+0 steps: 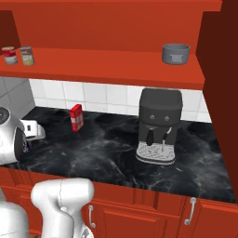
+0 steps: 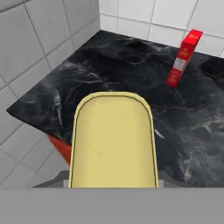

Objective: Pick the cans from the counter and place them in their designated side in the cabinet.

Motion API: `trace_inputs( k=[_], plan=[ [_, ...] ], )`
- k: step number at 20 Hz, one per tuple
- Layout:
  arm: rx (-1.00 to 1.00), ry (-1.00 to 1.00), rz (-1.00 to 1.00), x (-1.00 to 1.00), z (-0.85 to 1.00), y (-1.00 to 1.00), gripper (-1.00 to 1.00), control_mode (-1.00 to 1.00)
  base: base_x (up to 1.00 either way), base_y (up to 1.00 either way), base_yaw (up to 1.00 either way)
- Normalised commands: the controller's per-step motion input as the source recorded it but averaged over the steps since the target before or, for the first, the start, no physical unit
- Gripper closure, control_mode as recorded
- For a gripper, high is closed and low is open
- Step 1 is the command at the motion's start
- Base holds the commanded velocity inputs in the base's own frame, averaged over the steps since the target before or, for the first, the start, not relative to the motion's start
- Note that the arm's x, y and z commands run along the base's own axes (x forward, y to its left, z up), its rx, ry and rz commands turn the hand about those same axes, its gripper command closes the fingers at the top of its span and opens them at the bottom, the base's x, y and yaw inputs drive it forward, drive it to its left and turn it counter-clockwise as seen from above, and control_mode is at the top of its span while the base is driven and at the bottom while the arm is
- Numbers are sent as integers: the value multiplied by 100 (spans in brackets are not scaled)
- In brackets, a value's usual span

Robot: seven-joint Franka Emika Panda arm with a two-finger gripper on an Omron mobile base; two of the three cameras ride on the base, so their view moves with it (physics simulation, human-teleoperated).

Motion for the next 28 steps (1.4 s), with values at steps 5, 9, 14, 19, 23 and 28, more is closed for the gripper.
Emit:
trace_inputs(
  k=[5, 9, 14, 19, 23, 28],
  plan=[
    [-5, -5, 2, -49, 38, -15, 100, -100, 0, 0, 0],
    [-4, 0, 0, -41, 43, -20, 100, -100, 0, 0, 0],
    [-3, 0, 0, -41, 46, -21, 100, -100, 0, 0, 0],
    [0, -1, 2, -47, 40, -22, 100, -100, 0, 0, 0],
    [0, 0, 3, -42, 38, -21, 100, -100, 0, 0, 0],
    [0, 0, 3, -38, 40, -27, 100, -100, 0, 0, 0]
  ],
)
